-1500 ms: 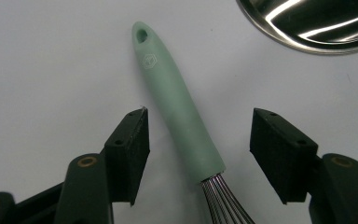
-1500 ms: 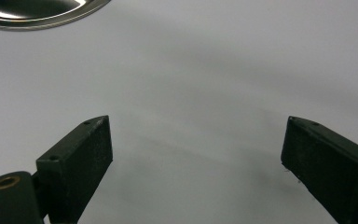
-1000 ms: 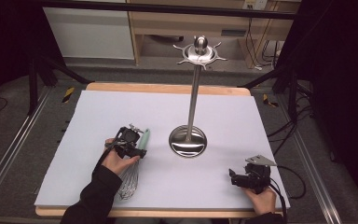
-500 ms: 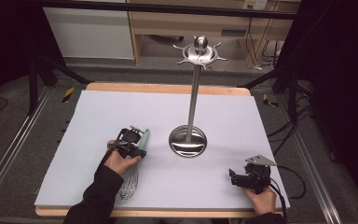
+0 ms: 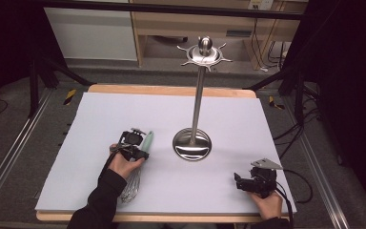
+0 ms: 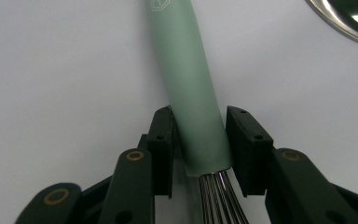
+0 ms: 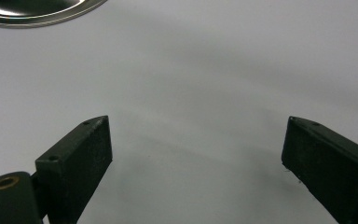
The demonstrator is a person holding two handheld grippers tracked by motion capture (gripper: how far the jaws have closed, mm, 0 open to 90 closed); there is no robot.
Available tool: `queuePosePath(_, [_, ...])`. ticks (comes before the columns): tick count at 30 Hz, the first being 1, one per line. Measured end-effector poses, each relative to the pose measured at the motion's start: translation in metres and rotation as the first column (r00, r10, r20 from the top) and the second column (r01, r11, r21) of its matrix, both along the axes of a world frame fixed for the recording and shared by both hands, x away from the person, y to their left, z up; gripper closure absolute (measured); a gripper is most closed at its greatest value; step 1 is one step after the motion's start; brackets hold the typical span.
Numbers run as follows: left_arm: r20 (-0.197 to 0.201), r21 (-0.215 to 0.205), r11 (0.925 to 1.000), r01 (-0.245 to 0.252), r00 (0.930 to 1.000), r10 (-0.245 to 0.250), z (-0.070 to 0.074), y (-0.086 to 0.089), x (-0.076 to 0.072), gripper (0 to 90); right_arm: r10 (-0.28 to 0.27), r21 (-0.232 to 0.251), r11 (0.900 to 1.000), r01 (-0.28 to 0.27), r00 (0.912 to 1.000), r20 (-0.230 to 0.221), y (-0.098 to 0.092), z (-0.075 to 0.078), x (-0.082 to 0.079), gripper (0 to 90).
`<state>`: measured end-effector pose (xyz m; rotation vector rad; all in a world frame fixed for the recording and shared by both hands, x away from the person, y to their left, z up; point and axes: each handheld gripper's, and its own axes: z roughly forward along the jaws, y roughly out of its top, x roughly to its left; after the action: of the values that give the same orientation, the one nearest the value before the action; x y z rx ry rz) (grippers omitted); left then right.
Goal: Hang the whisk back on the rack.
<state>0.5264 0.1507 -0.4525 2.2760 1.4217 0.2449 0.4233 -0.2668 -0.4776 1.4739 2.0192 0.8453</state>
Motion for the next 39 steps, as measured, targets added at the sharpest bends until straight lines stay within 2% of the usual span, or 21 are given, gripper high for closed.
queuePosePath(9, [0.021,-0.028,0.9996,0.008,0.9997,-0.007,0.006,0.001,-0.004,66.8,0.0,-0.001,1.0,0.0,1.0,0.001,-0.001,0.0,0.0,9.0])
queuePosePath(11, [0.041,-0.049,0.9988,0.005,0.9992,-0.003,0.011,0.001,-0.007,67.4,0.0,-0.003,1.0,0.0,1.0,0.002,-0.001,0.0,0.0,9.0])
queuePosePath(23, [0.101,-0.079,0.9957,0.049,0.994,-0.041,0.029,0.003,-0.022,68.8,-0.005,0.004,1.0,0.005,1.0,0.001,-0.001,0.001,-0.001,9.0])
queuePosePath(30, [0.189,-0.117,0.9898,0.082,0.9802,-0.059,0.045,0.013,-0.038,68.9,-0.006,0.001,1.0,0.006,1.0,0.004,-0.002,0.001,0.0,9.0])
queuePosePath(31, [0.189,-0.117,0.9898,0.082,0.9802,-0.059,0.045,0.013,-0.038,68.9,-0.006,0.001,1.0,0.006,1.0,0.004,-0.002,0.001,0.0,9.0])
queuePosePath(36, [0.244,-0.169,0.9813,0.092,0.9685,-0.048,0.057,0.024,-0.048,68.9,-0.006,0.0,1.0,0.006,1.0,0.006,-0.002,0.001,0.0,9.0])
queuePosePath(38, [0.264,-0.18,0.9794,0.092,0.9635,-0.042,0.06,0.027,-0.051,68.8,-0.01,0.002,1.0,0.01,0.9999,0.005,-0.002,0.001,-0.001,9.0])
queuePosePath(39, [0.264,-0.18,0.9794,0.092,0.9635,-0.042,0.06,0.027,-0.051,68.9,-0.01,0.002,1.0,0.01,0.9999,0.005,-0.002,0.001,-0.001,9.0])
